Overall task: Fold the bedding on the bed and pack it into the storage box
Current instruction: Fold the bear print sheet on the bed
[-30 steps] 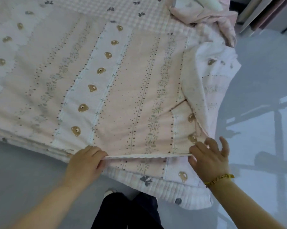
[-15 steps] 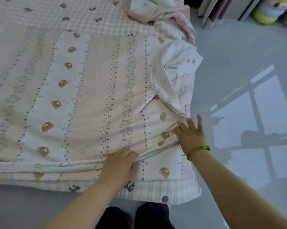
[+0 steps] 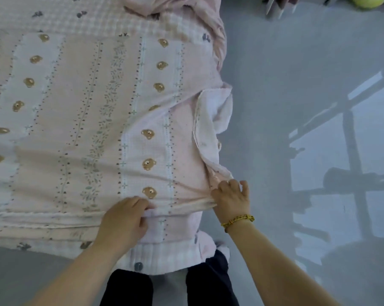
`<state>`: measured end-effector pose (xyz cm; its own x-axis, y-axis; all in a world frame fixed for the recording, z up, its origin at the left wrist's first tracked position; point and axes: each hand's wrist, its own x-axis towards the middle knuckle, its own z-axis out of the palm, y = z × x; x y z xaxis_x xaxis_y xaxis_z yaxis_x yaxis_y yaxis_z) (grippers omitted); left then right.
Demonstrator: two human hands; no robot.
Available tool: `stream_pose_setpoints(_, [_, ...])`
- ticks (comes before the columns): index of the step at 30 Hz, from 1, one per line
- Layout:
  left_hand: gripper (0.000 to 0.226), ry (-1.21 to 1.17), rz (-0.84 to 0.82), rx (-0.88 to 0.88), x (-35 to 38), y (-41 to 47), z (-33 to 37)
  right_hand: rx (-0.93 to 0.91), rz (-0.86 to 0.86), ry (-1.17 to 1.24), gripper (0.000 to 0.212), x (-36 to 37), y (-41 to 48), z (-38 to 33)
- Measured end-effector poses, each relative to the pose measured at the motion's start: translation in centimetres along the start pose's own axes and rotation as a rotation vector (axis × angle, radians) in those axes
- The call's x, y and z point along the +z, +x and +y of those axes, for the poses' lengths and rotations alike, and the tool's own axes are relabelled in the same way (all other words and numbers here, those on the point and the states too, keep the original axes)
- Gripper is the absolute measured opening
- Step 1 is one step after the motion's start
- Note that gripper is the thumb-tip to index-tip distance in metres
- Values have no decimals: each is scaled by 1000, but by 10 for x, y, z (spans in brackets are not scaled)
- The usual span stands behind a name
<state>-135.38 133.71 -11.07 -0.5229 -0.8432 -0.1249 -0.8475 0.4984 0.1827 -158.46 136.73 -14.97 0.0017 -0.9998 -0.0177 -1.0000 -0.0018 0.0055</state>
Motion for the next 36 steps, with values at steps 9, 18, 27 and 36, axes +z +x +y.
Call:
stream_pose_setpoints(9, [49, 121, -106, 232, 16, 50, 56, 14, -174, 160, 38, 36, -8, 58])
stream_pose_setpoints(18, [47, 80, -260, 315, 20, 46, 67, 460, -568, 624, 50, 55, -28, 61])
stream_pose_setpoints(27, [53, 47, -287, 397, 30, 33, 75, 1357, -810, 1753, 20, 58, -57, 0])
stream_pose_setpoints(36, [18, -18, -277, 394, 47, 12, 84, 1499, -687, 1967, 21, 51, -41, -32])
